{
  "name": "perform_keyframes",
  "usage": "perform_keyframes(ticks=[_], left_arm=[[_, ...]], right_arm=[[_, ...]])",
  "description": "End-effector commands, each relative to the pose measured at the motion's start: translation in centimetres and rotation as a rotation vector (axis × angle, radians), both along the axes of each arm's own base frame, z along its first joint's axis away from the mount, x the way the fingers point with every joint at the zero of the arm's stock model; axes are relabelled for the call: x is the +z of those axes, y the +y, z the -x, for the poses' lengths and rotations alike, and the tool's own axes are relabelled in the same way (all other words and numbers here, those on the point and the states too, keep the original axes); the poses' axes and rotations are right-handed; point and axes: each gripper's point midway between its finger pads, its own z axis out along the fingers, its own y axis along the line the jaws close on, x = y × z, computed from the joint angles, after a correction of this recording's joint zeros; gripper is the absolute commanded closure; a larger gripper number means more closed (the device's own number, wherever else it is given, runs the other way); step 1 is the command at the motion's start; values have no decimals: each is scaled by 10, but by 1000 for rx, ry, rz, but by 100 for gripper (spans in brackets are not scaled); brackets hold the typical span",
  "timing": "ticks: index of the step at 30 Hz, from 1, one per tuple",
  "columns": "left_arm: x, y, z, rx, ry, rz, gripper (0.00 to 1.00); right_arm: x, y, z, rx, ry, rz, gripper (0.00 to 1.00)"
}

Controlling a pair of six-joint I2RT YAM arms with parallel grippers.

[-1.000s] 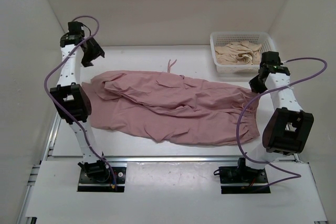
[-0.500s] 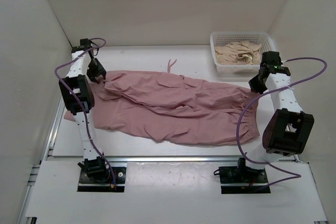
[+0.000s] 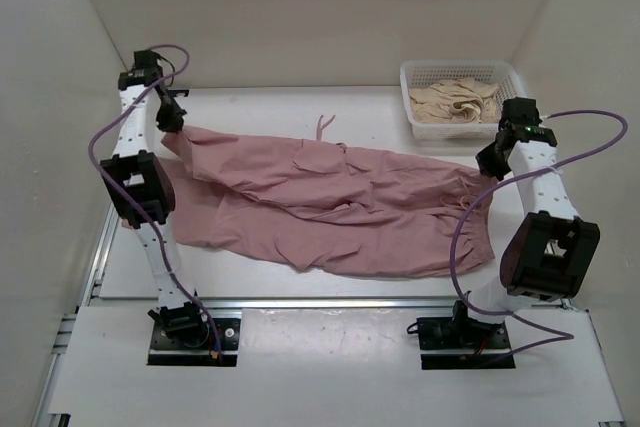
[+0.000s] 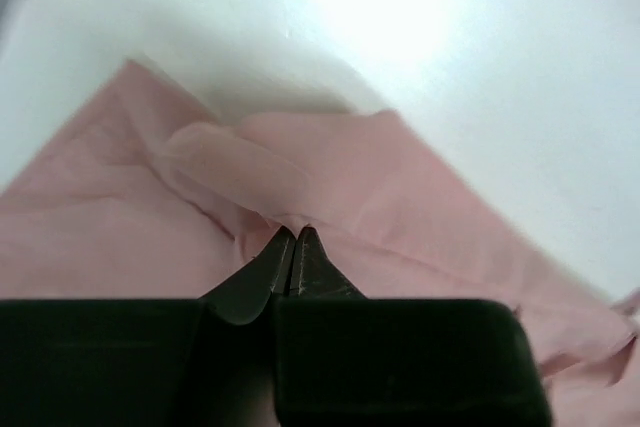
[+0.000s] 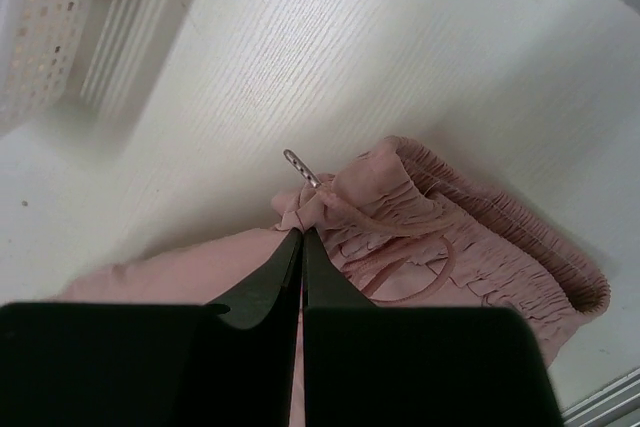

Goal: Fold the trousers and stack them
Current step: Flatten the trousers out

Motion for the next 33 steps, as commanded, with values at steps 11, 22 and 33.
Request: perform_keyframes(ticks=[11,22,33], left_arm=[[175,23,-9,0,-380,-165,90],[127,15,-70,-26,-422,-62,0],[128,6,2,-91,-295,-118,69]], right_arm=[[70,-33,6,-113,-177,95,100],[46,-33,-33,-98,-136,45,44],[52,12,-8,181,-152,27,96]])
